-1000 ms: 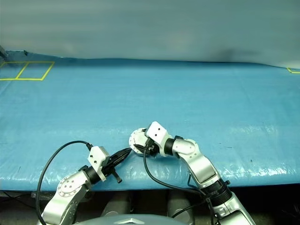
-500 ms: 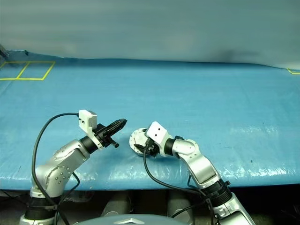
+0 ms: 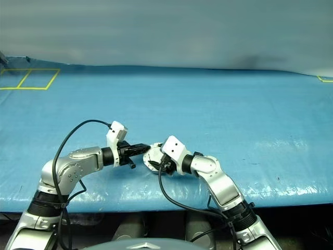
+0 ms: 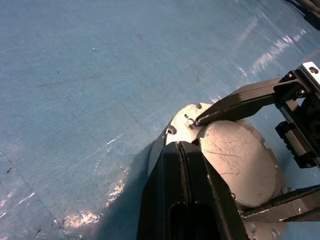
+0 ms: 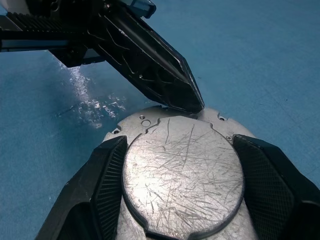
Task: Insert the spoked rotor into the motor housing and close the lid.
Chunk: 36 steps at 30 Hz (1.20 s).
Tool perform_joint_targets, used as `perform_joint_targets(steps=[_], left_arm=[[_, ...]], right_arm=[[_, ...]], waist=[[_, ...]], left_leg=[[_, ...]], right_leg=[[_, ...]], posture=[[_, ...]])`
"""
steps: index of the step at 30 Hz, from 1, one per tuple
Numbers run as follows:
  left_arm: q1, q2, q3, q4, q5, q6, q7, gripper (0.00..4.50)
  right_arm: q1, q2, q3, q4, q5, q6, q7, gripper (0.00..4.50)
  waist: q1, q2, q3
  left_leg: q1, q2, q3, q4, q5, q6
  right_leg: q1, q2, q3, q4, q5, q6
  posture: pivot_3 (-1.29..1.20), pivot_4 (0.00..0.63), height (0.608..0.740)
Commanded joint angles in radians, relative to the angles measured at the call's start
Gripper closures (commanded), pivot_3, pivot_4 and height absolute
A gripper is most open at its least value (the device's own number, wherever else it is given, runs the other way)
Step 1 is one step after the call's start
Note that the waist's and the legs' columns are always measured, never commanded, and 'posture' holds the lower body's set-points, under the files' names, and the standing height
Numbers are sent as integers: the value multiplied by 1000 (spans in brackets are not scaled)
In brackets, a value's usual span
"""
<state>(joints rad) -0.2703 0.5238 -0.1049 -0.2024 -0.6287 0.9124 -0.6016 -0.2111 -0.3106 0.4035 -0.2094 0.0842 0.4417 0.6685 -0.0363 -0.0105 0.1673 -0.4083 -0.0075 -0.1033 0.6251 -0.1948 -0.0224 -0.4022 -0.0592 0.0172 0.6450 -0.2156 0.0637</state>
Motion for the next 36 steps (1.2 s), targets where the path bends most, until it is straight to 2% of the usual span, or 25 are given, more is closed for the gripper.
perform_joint_targets(steps=[1, 10, 14, 20, 22, 26, 29, 33, 36], left_arm=[[1, 28, -48, -21, 44, 9, -24, 4500], [15, 58, -129, -30, 114, -15, -89, 4500], [18, 49, -133, -28, 130, -20, -99, 4500], [18, 41, -134, -18, 141, -31, -108, 4500], [18, 38, -135, -15, 146, -36, -110, 4500], [18, 29, -138, -2, 162, -48, -121, 4500], [18, 28, -143, -4, 168, -48, -133, 4500], [17, 29, -148, -1, 172, -47, -150, 4500], [17, 26, -149, 0, 175, -49, -153, 4500]], right_arm=[[16, -1, 15, -2, -5, 9, 0, 1463], [21, -2, 7, -15, 19, 43, 13, 1463], [71, -30, -25, -72, 41, 75, 10, 119], [182, -72, -113, -204, 81, 114, -26, 19], [227, -81, -166, -265, 125, 140, -30, 19], [294, -27, -293, -371, 264, 298, -102, 19], [331, 15, -392, -414, 455, 404, -82, 19], [322, 117, -520, -365, 666, 536, -166, 19], [297, 197, -570, -294, 754, 596, -249, 19]], waist=[[0, 0, 0], [0, 0, -1], [7, -1, -3], [14, -1, -4], [17, -1, -4], [22, -1, -4], [24, -1, -4], [24, -1, -4], [24, 0, -4]], left_leg=[[0, 0, 0, 0, 0, 0], [5, 0, 0, -4, 0, 0], [6, 0, 0, -6, 0, 0], [6, -1, 0, -6, 0, 0], [6, -1, 0, -5, -1, 0], [6, -1, 0, -5, -1, 0], [6, 0, 0, -5, -1, 0], [5, 0, 0, -5, -1, 0], [5, 0, 0, -6, -1, 0]], right_leg=[[0, 0, 0, 0, 0, 0], [4, -1, 0, -1, -1, -2], [4, -1, 0, -1, -3, -2], [4, -2, 0, -2, -3, -1], [5, -2, 0, -2, -3, -1], [5, -2, 0, -2, -3, -1], [4, -2, 0, -2, -3, -2], [4, -2, 0, -2, -3, -2], [4, -2, 0, -2, -4, -2]], posture=[[0, 150, 740], [0, 150, 740], [0, 150, 740], [0, 150, 740], [0, 150, 740], [0, 150, 740], [0, 150, 740], [0, 150, 740], [0, 150, 740]])
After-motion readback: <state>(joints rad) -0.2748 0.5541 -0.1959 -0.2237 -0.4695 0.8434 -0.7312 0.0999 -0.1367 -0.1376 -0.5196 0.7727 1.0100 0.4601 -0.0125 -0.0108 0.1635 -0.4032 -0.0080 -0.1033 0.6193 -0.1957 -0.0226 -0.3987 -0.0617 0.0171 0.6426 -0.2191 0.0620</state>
